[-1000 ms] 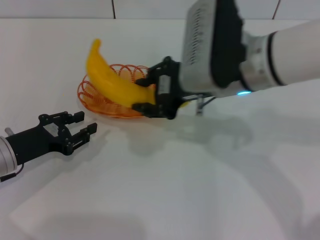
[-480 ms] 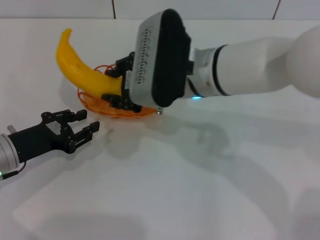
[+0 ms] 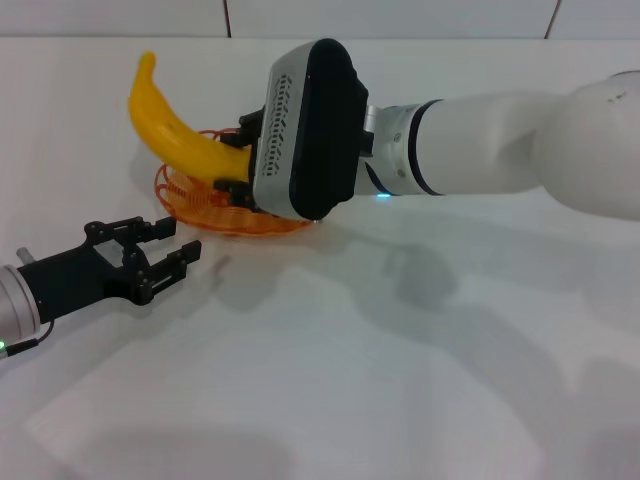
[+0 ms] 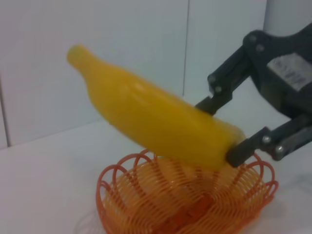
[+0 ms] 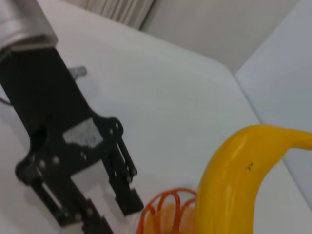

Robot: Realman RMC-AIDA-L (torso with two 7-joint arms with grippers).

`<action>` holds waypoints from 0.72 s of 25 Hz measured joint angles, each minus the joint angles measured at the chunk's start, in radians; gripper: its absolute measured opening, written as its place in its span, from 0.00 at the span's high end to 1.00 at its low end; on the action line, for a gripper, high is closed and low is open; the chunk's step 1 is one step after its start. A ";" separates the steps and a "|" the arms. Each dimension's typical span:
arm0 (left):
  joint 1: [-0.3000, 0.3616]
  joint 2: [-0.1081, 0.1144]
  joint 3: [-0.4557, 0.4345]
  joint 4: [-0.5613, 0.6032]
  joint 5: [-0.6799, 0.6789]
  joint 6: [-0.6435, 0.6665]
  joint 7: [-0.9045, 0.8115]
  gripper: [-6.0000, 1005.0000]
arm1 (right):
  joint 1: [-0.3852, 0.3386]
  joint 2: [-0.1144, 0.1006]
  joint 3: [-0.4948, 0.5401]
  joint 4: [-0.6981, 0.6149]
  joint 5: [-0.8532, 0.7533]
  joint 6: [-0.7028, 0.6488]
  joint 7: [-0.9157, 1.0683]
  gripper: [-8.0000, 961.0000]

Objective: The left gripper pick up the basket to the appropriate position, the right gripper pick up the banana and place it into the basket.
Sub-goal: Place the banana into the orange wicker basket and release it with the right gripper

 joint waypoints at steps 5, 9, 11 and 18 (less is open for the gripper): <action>-0.002 0.000 0.000 0.000 0.000 0.001 0.000 0.53 | 0.014 0.000 -0.001 0.034 -0.003 0.003 0.001 0.42; -0.002 0.000 0.000 0.000 0.000 0.001 0.000 0.53 | 0.014 0.000 -0.004 0.036 -0.007 0.014 -0.002 0.41; -0.002 0.000 0.000 0.000 0.000 0.001 0.000 0.53 | 0.014 0.000 -0.004 0.036 -0.007 0.014 -0.003 0.41; -0.002 0.000 0.000 0.000 0.000 0.001 0.000 0.53 | 0.014 0.000 -0.006 0.037 -0.010 0.006 -0.005 0.40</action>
